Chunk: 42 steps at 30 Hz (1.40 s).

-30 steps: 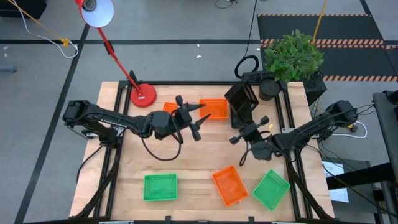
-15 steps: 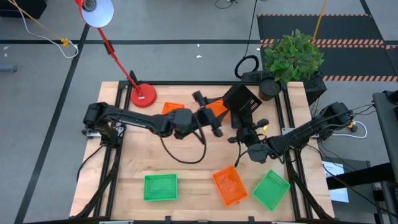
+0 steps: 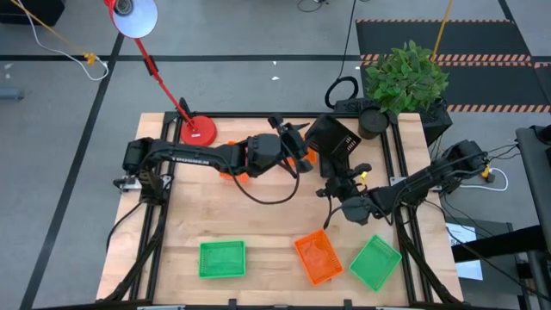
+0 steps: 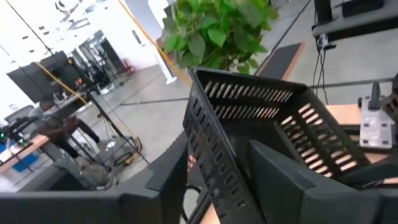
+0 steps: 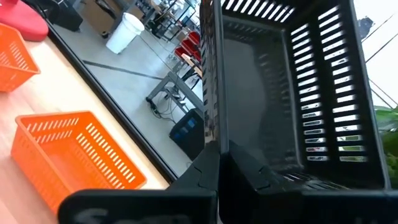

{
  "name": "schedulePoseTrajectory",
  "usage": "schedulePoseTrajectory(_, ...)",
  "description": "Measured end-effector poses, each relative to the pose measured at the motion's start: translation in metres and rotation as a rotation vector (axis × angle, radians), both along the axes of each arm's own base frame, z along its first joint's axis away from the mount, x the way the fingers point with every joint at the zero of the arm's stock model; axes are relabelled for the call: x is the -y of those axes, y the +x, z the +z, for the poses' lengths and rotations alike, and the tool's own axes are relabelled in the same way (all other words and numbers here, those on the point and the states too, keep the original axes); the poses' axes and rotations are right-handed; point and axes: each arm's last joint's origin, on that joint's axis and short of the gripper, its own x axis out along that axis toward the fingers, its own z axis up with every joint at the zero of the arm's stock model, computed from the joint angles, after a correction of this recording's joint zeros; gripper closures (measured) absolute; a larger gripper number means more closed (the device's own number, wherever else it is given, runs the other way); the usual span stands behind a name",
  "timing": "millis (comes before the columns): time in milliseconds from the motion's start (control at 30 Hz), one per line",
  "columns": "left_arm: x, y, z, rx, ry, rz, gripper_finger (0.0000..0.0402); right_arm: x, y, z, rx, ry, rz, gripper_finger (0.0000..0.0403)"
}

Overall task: Stack baskets by color
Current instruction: Stack the black basket on top of the black basket

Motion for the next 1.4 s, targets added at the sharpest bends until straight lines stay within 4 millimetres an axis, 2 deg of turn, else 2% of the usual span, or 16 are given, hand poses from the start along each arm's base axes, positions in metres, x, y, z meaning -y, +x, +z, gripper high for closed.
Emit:
schedulePoseTrajectory(367, -0.007, 0.000, -0.004, -0.016, -0.043, -0.039, 0.0389, 0.000, 0.000, 0.001, -0.038, -0.015, 0.003, 0.0395)
schedulePoseTrajectory(567, -0.008, 0.000, -0.004, -0.007, -0.058, -0.054, 0.0384, -0.001, 0.001, 0.002, -0.063, -0.025, 0.004, 0.0376)
schedulePoseTrajectory(667, -0.008, 0.000, -0.004, 0.005, -0.077, -0.057, 0.0380, -0.001, 0.000, 0.002, -0.087, -0.035, 0.006, 0.0385)
schedulePoseTrajectory(933, -0.012, 0.000, -0.005, 0.022, -0.122, -0.049, 0.0294, -0.002, 0.000, 0.002, -0.094, -0.040, 0.005, 0.0396)
schedulePoseTrajectory(1067, -0.019, -0.001, -0.007, 0.020, -0.154, -0.038, 0.0281, -0.002, 0.000, 0.003, -0.089, -0.038, 0.005, 0.0398)
schedulePoseTrajectory(1233, -0.029, -0.002, -0.010, 0.020, -0.229, -0.093, 0.0302, -0.002, 0.000, 0.004, -0.099, -0.042, 0.004, 0.0399)
schedulePoseTrajectory(1400, -0.031, -0.001, -0.010, 0.015, -0.212, -0.108, 0.0381, -0.002, 0.001, 0.004, -0.110, -0.045, 0.010, 0.0396)
